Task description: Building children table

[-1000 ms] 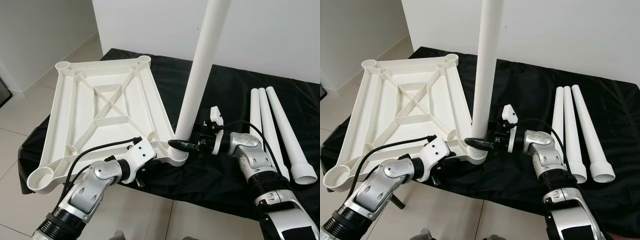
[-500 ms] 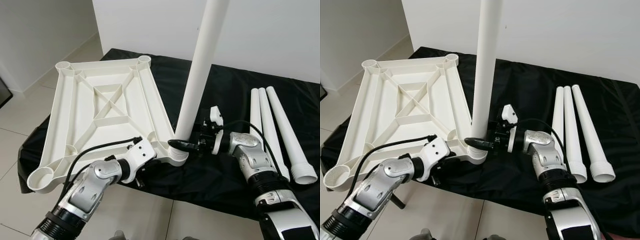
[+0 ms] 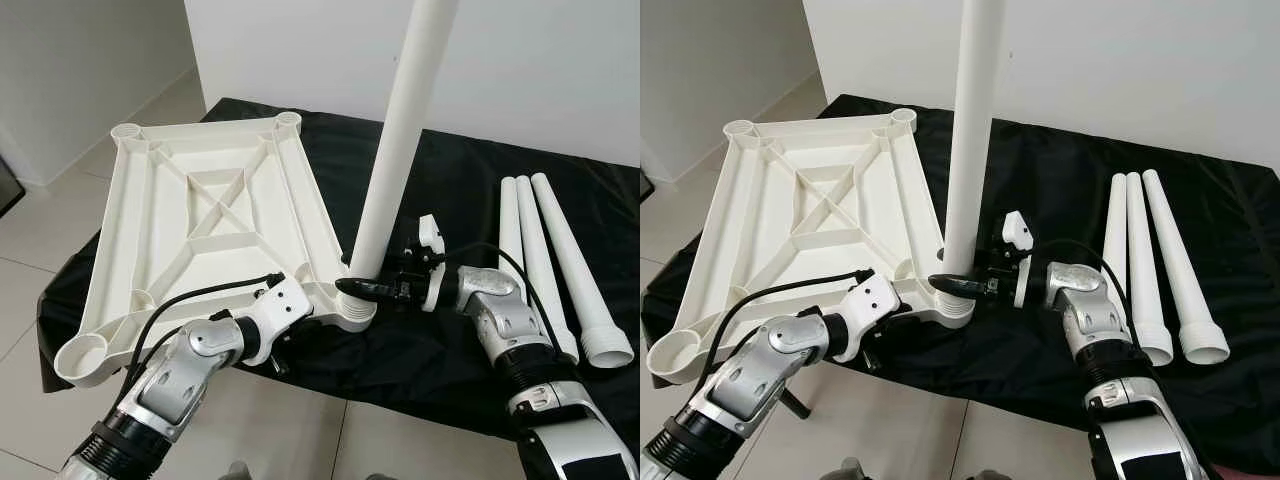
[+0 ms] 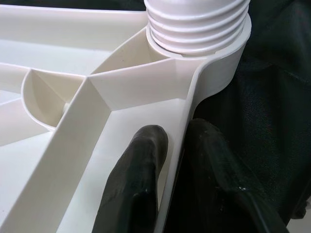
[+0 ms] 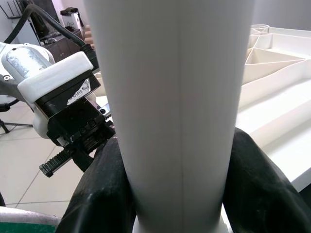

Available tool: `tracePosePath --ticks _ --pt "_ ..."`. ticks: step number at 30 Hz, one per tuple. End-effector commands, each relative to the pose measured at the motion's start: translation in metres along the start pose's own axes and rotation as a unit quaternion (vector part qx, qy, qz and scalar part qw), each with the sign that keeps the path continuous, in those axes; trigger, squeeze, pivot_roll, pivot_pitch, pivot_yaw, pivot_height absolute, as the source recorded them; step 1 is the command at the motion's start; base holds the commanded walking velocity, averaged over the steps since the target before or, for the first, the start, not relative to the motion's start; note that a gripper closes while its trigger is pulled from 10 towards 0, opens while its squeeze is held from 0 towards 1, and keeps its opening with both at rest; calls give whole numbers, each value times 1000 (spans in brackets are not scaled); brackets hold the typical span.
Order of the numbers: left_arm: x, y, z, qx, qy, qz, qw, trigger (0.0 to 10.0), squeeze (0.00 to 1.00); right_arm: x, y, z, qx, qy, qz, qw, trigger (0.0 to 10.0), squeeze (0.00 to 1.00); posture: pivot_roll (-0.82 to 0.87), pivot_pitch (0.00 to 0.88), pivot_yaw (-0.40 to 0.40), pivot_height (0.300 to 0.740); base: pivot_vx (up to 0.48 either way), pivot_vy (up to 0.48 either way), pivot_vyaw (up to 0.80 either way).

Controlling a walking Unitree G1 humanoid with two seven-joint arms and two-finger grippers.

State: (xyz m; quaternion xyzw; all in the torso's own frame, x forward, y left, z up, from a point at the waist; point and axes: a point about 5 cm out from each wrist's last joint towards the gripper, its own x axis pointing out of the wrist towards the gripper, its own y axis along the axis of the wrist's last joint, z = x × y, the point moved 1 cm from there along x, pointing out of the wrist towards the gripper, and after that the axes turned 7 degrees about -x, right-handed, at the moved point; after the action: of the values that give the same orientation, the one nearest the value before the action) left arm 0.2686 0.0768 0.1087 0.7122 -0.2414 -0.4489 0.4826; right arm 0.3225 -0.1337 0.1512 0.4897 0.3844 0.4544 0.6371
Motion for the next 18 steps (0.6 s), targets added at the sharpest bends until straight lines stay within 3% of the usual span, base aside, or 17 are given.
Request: tracePosePath --ticks 1,18 --pt "4 -5 10 4 -44 -18 999 10000 0 -4 0 3 11 -17 6 1000 0 0 -36 0 11 740 0 0 0" --pt "12 -8 -3 -28 25 -24 999 10000 0 -6 2 8 10 -91 15 996 0 0 -40 1 9 740 0 0 0"
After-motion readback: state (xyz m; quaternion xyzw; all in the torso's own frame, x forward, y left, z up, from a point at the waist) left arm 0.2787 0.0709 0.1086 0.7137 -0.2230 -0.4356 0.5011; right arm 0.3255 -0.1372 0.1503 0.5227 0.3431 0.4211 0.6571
